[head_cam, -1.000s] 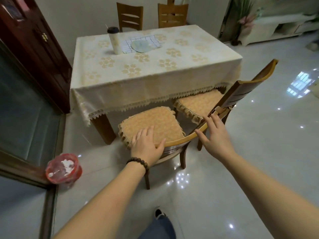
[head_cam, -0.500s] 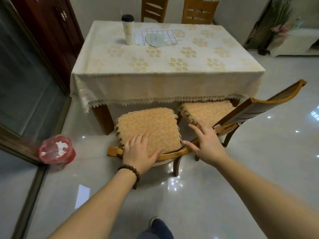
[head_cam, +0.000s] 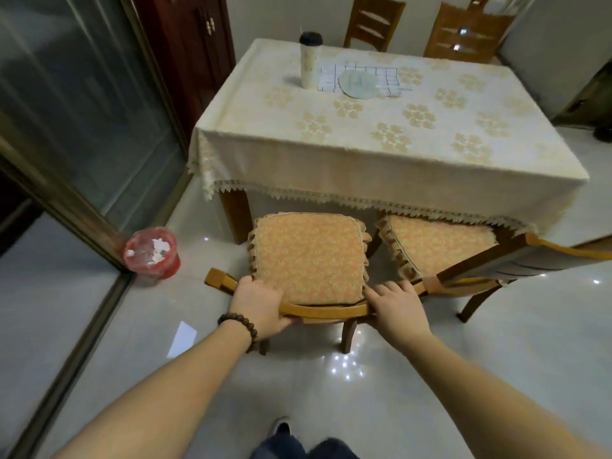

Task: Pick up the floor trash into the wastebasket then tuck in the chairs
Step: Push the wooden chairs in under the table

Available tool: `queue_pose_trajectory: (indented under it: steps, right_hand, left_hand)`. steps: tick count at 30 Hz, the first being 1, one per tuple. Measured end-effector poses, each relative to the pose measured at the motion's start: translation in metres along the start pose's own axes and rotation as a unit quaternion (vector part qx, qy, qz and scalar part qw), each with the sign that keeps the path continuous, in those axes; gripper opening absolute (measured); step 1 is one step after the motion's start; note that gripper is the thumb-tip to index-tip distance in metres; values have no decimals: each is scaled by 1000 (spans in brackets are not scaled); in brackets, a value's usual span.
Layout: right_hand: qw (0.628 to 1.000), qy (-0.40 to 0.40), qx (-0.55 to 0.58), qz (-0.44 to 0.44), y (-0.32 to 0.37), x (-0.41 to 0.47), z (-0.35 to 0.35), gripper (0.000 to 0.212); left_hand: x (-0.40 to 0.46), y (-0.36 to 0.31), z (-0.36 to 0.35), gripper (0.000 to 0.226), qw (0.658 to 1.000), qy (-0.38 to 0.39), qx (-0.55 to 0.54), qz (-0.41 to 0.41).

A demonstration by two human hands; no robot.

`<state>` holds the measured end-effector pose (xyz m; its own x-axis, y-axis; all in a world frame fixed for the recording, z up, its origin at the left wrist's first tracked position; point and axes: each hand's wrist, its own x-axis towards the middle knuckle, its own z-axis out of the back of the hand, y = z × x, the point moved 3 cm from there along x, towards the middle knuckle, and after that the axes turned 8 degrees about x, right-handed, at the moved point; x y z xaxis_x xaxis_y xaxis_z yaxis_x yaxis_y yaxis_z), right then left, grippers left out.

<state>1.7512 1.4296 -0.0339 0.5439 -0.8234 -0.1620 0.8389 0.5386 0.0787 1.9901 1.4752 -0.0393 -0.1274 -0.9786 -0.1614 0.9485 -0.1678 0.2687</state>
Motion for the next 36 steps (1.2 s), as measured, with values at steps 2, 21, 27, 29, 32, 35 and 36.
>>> queue_pose_trajectory:
  steps: [2,21,27,29,32,35,36]
  right_hand:
    - [1000,-23,-11,-5,-2,1,0,25]
    - [992,-122,-11,-29,26,81,22,29]
    - [987,-155,6,-50,67,130,29,24]
    - [985,-164,10,-56,76,148,33,23]
    - [983,-175,8,-60,84,172,38,27]
    - [982,-180,8,-58,87,193,41,29]
    - [982,-177,8,-60,88,199,42,29]
  left_hand:
    - [0,-1,3,60,1000,9,10,-7]
    - [75,99,19,67,988,-35,78,-132]
    - [108,167,14,62,981,-45,97,-161]
    - [123,186,11,61,979,-49,102,-169]
    - [143,208,5,64,977,-51,108,-175]
    - [157,225,2,65,978,-52,109,-170]
    - [161,229,3,64,979,-52,106,-168]
